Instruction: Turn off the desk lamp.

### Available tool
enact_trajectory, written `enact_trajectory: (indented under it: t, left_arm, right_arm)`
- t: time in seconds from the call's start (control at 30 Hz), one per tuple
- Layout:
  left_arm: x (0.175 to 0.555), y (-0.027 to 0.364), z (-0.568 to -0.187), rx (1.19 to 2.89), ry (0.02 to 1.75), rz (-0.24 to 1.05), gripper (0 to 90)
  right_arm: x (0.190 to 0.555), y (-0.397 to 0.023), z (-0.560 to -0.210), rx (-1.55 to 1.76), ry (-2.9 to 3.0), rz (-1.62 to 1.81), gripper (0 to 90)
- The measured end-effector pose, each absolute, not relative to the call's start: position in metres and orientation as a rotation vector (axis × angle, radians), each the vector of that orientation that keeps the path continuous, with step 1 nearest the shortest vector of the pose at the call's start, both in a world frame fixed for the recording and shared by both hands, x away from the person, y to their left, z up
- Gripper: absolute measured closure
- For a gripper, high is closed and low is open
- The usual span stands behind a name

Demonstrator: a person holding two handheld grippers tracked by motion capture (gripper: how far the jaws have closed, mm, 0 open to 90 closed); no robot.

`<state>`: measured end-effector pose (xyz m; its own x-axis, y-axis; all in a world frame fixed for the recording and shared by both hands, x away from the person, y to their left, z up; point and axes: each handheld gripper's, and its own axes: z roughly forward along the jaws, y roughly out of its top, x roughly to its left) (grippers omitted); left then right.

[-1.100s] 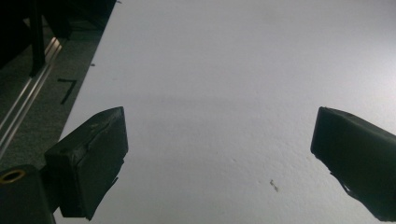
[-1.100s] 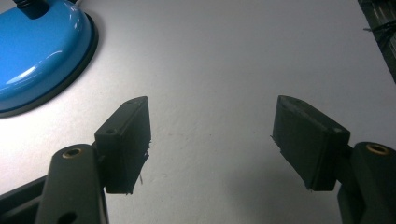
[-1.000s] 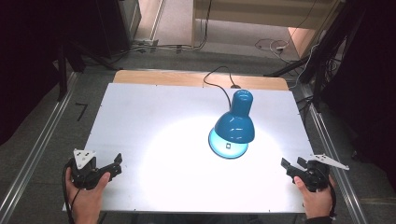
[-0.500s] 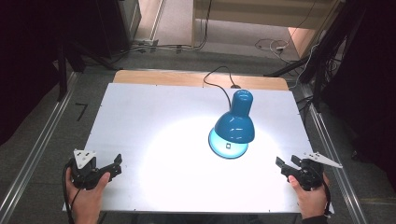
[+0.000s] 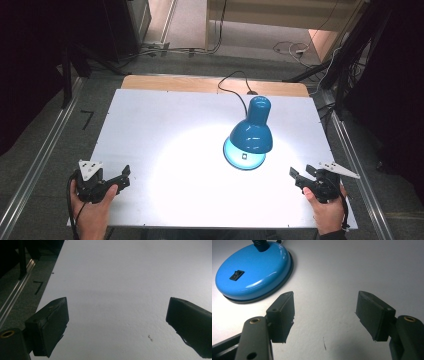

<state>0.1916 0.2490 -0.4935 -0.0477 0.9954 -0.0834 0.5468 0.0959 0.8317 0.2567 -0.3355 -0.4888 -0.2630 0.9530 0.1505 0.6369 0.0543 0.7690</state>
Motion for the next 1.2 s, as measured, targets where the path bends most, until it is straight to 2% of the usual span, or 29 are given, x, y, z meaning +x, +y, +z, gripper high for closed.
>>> enact_trajectory:
  t: [1.2]
  left_arm:
    - [0.192, 0.249, -0.495, 1.546, 1.684, 0.808, 5.9]
  right_arm:
    - [0.270, -0.293, -0.487, 1.497, 2.010, 1.098, 32.4]
